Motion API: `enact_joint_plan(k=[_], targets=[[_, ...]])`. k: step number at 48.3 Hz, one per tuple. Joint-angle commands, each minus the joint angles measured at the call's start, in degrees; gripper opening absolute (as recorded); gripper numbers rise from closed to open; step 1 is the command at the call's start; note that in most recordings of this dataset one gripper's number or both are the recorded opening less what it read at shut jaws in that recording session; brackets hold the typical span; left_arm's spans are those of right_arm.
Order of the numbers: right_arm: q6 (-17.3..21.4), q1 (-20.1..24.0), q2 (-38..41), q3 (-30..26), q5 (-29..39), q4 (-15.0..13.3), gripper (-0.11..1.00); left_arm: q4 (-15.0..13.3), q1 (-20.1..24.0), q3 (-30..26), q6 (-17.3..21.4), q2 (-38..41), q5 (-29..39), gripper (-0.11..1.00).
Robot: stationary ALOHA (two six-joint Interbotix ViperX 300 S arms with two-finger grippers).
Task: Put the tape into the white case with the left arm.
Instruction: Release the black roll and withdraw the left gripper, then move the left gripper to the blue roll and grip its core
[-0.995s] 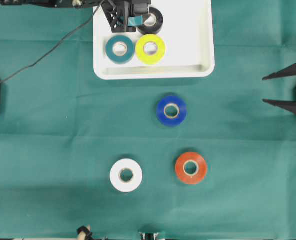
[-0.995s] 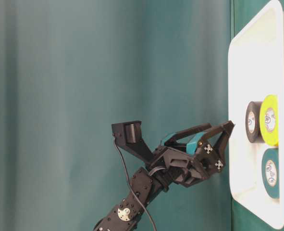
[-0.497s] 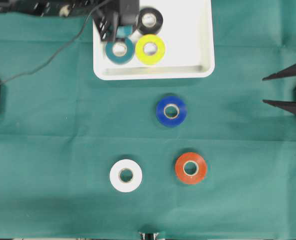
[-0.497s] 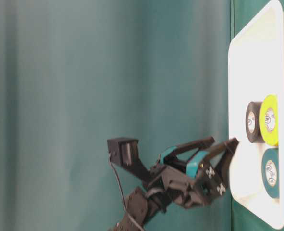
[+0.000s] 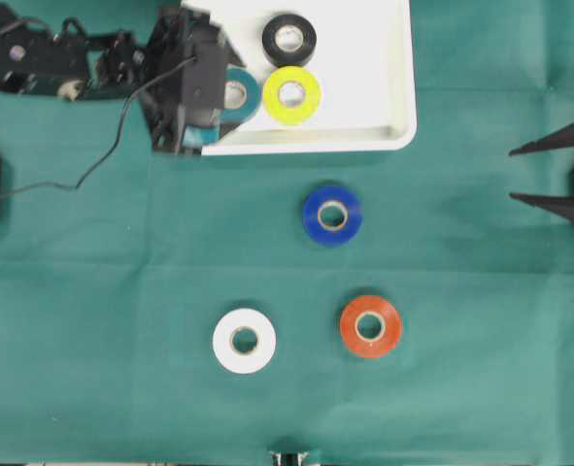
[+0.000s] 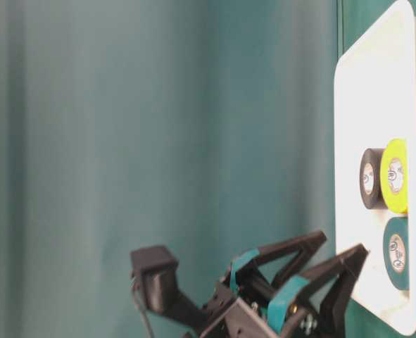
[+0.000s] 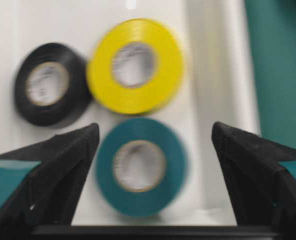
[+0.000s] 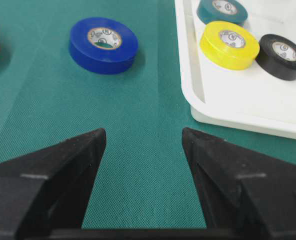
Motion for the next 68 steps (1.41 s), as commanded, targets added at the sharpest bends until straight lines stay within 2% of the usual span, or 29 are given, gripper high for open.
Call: enact_joint_plan(k=[1,16,33,52,68], targets=[[0.1,0.0,0.4,-0.7,-0.5,0.0,0.99,-0.1,-1.8,0.5,-2.1,-2.8,-0.4,0.95],[0.1,0.0,0.4,-0.6,-0.5,0.0,0.99,-0.1,-8.3,4.7,-11.5,-6.1,-0.5,0.95],[0.1,-0.1,0.4,-0.7,-0.5,0.0,0.99,-0.1,-13.5,7.9,-18.6,-9.3,-0.4,0.95],[0.1,0.0,0.4,-0.6,-0.5,0.0,0.99,-0.1,-13.7,8.1,-19.0,-8.8,-3.1,0.95],[0.1,-0.1,0.4,-0.6,-0.5,0.0,0.99,-0.2,-14.6,4.0,-18.9,-3.4,-6.1,0.95]])
